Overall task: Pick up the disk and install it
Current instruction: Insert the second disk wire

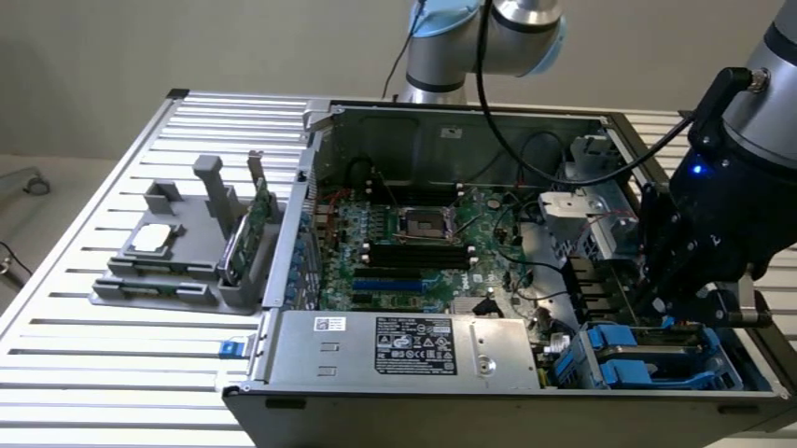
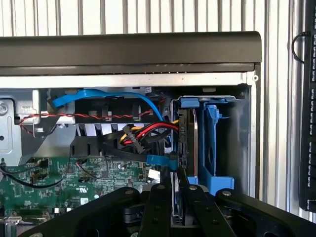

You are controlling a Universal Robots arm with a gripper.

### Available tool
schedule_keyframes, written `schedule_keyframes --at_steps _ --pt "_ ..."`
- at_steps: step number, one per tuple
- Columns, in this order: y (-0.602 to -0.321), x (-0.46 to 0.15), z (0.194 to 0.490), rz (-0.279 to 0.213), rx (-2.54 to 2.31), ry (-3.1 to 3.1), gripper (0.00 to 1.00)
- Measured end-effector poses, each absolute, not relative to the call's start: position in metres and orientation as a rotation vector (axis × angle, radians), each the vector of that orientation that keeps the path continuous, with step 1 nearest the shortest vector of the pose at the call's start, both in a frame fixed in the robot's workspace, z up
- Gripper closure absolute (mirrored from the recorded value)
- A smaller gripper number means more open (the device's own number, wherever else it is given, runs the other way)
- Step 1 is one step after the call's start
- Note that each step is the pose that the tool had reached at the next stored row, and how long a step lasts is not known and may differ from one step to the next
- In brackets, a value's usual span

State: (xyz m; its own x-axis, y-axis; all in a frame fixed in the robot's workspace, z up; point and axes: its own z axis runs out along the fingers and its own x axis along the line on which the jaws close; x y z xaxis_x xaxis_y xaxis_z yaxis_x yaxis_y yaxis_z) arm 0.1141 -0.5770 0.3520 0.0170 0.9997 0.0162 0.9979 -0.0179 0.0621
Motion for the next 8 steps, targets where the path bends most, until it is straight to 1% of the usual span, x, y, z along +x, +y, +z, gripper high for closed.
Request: schedule_keyframes --at_steps 8 --pt "-0.5786 0.1140 0.3494 0.091 2.166 2.233 0.84"
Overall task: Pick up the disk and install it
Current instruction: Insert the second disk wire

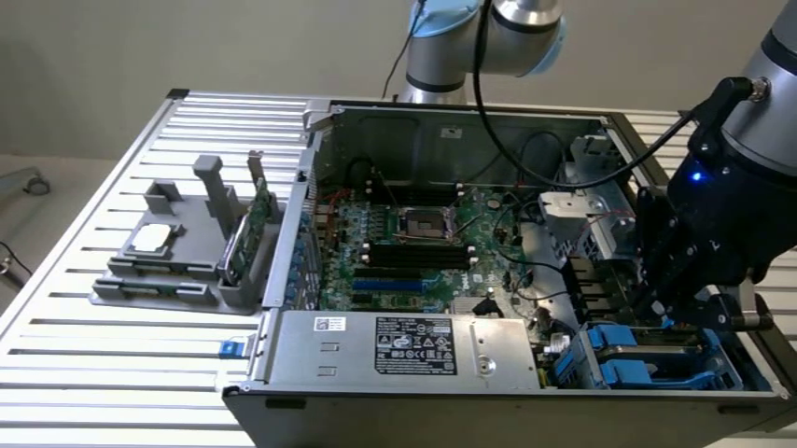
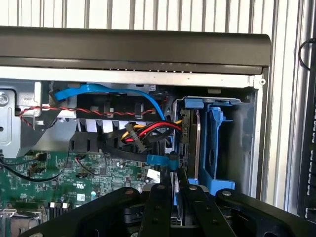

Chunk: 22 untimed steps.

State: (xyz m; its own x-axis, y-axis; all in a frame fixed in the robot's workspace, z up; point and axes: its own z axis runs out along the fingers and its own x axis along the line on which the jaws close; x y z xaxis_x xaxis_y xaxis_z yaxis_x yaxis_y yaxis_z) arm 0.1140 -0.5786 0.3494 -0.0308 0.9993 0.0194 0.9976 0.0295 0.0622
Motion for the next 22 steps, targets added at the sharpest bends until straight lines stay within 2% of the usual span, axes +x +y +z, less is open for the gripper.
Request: schedule_keyframes --at_steps 22 --pt "-0.593 0.117 0.346 0.138 2.175 2.262 0.84"
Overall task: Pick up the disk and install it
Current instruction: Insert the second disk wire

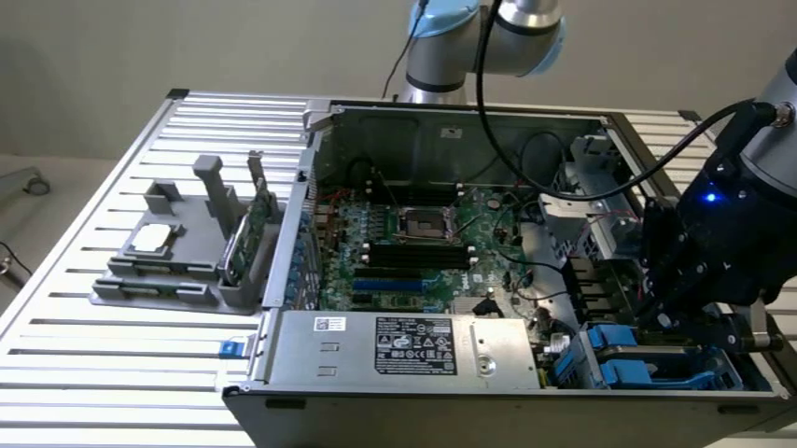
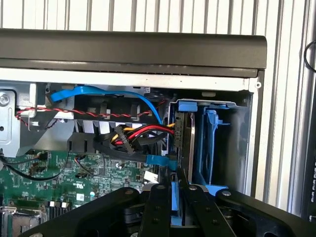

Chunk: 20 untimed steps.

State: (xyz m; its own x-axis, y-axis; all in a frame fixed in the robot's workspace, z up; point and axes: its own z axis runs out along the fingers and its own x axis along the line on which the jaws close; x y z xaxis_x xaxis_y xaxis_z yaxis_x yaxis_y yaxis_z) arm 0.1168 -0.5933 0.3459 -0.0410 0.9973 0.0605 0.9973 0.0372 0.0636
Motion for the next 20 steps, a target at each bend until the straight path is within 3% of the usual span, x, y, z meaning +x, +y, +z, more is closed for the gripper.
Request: schedule_keyframes --at_steps 20 --pt "-0.6004 0.1203 0.3386 0.169 2.183 2.279 0.84"
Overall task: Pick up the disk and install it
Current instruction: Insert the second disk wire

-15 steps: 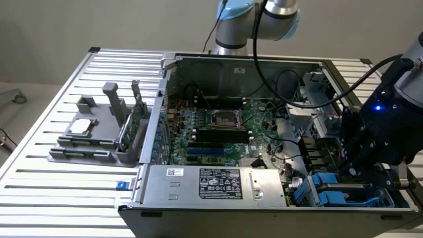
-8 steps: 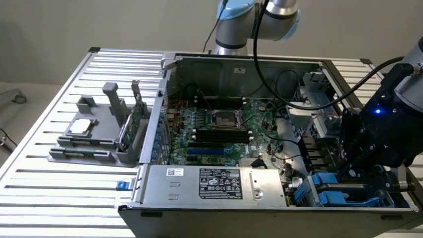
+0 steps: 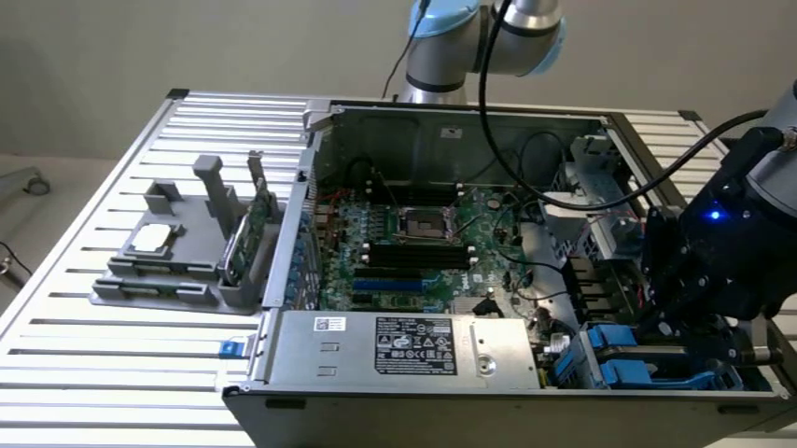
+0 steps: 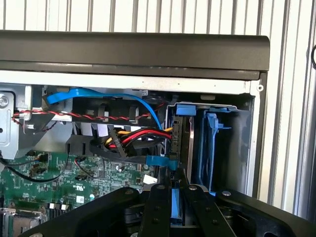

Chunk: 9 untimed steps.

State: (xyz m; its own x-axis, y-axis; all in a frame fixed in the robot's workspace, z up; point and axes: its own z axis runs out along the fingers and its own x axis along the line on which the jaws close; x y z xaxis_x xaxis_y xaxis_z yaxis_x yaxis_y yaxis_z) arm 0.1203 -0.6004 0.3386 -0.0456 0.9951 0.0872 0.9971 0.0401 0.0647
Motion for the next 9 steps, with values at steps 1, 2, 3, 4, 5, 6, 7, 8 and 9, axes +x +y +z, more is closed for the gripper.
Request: schedule_keyframes --at_steps 1,2,3,4,5,6,7,8,9 --pt "-0.6007 0.1204 0.3384 -0.169 -2.157 -2.252 0.84" --pt "-0.6010 0.1205 0.3382 -0.170 -2.156 -2.251 0.84" --pt "-0.6012 0.1205 0.3380 -0.171 -2.156 -2.250 0.84" --pt "-0.6014 0.1206 0.3377 -0.172 -2.155 -2.250 0.84" --pt "-0.6017 0.1206 0.3374 -0.174 -2.154 -2.249 0.84" --pt "-0.6020 0.1207 0.3371 -0.175 -2.154 -2.248 0.84" --pt "-0.6022 0.1208 0.3369 -0.177 -2.153 -2.247 0.84" --pt "-0.6025 0.1209 0.3367 -0.179 -2.152 -2.246 0.84" --pt "-0.6028 0.1210 0.3364 -0.180 -2.152 -2.246 0.84"
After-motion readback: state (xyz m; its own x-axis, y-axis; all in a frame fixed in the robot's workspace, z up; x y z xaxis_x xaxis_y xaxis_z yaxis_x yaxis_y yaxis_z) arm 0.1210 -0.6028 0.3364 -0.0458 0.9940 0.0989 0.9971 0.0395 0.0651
